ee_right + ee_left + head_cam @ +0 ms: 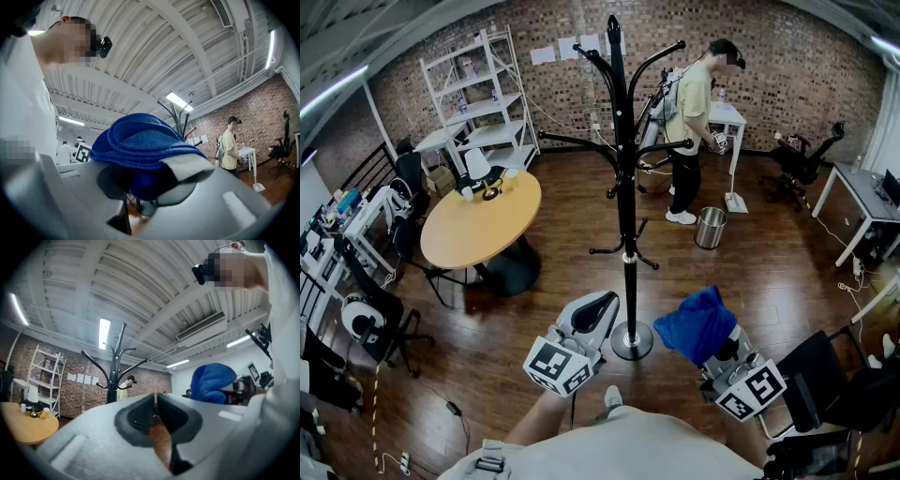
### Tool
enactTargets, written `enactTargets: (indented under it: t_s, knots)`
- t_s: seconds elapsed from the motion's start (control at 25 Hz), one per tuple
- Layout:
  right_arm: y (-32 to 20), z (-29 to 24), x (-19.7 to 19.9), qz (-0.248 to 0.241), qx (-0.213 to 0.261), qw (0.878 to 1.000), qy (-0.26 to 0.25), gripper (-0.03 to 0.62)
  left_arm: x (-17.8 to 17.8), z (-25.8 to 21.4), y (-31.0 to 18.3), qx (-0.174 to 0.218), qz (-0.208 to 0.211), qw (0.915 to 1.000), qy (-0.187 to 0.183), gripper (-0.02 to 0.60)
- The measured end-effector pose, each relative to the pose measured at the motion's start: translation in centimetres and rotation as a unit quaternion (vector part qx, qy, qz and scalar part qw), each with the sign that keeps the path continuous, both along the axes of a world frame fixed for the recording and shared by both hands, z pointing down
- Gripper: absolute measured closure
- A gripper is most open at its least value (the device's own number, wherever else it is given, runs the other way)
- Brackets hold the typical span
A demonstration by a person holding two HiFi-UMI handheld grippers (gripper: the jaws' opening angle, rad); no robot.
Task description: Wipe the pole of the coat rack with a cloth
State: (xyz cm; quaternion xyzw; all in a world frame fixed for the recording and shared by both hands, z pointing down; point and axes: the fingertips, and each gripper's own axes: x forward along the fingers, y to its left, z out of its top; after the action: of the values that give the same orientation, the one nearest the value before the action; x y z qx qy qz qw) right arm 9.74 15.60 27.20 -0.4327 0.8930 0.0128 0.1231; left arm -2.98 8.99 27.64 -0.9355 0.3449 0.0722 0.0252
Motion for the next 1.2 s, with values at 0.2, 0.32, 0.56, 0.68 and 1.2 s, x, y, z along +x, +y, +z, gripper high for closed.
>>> enactTargets:
  t_s: [0.2,0.32,0.56,0.68,1.2]
  knots:
    - [-9.5,-4.5,-3.5,-0.012,0.059,0.996,0.065,0.494,-3.6,-1.3,-7.2,0.013,-0.007,0.9999,-0.003,0.563]
    - [-15.4,-11.2,-4.0,-0.01,0.097,0.992,0.083,0.494,-5.1,-1.9,-10.5,0.016,-0.011,0.9998,-0.005,0.563]
    - [-25.8,-23.9,-5.2,0.027,0.049,0.996,0.07,0.494,-6.7,-2.1,-15.3,0.005,-0.002,1.0,0.005,0.563]
    - [-29.1,-27.0,-4.7,0.052,0.039,0.994,0.091,0.494,-6.2,-2.4,-16.0,0.009,0.007,0.9997,0.022,0.563]
    - [-33.5,-15.6,-6.6,0.028,-0.086,0.996,0.001,0.494,-6.4,-1.7,-19.7,-0.002,-0.011,0.9989,0.045,0.563]
